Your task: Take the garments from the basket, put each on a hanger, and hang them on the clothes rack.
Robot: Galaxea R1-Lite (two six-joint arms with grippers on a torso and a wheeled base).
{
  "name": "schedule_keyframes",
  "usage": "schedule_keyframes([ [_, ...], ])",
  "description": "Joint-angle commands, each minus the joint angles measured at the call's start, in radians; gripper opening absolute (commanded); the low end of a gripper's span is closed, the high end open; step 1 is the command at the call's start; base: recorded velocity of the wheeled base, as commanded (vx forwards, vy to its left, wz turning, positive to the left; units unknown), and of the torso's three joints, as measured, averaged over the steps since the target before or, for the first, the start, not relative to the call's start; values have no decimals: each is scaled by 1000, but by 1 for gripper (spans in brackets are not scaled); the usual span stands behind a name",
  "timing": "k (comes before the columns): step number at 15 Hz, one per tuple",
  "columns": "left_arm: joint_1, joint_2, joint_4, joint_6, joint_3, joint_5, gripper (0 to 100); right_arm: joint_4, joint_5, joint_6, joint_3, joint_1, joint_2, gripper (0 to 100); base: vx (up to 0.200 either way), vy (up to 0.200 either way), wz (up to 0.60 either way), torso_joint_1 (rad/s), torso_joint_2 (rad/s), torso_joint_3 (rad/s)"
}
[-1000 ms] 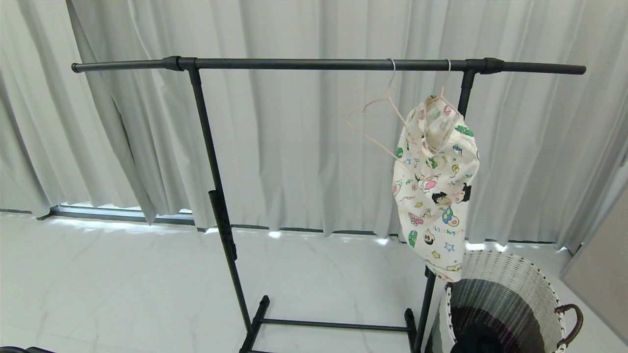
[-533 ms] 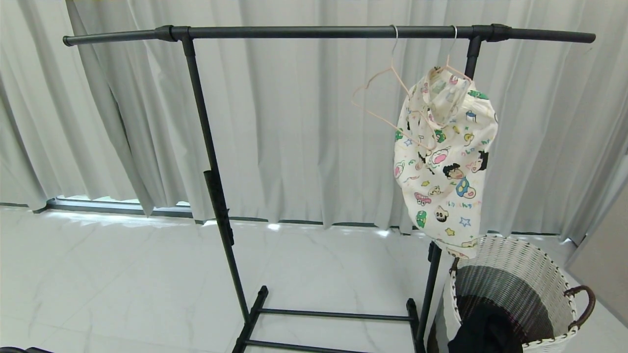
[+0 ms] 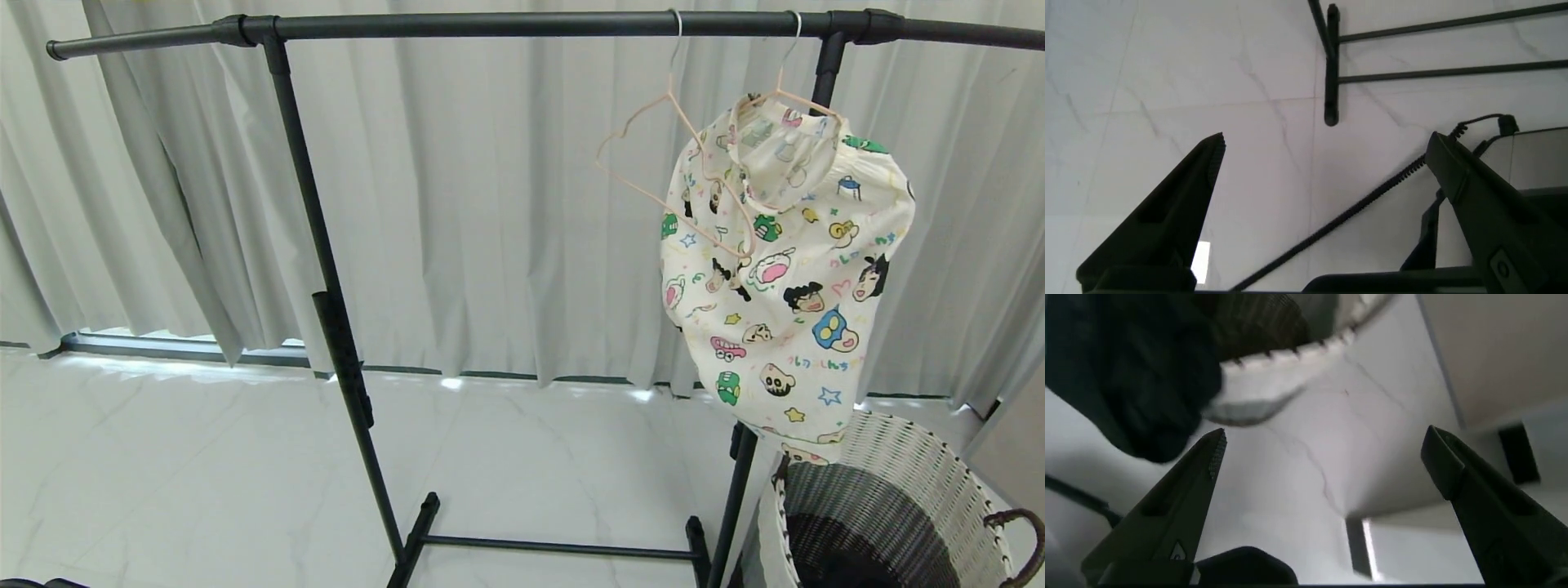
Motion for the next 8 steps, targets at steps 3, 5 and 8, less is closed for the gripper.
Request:
schedule_keyframes([
  [3,-168,-102,0,0,0,0,100,4,157,-67,-28,146,34,100,0,0,0,0,0,0],
  [5,-231,-102,0,0,0,0,100,-4,180,-107,-75,146,134,100,0,0,0,0,0,0],
  [8,-253,-81,1,-2,0,0,100,-73,230,-323,-189,143,391,100,0,0,0,0,0,0],
])
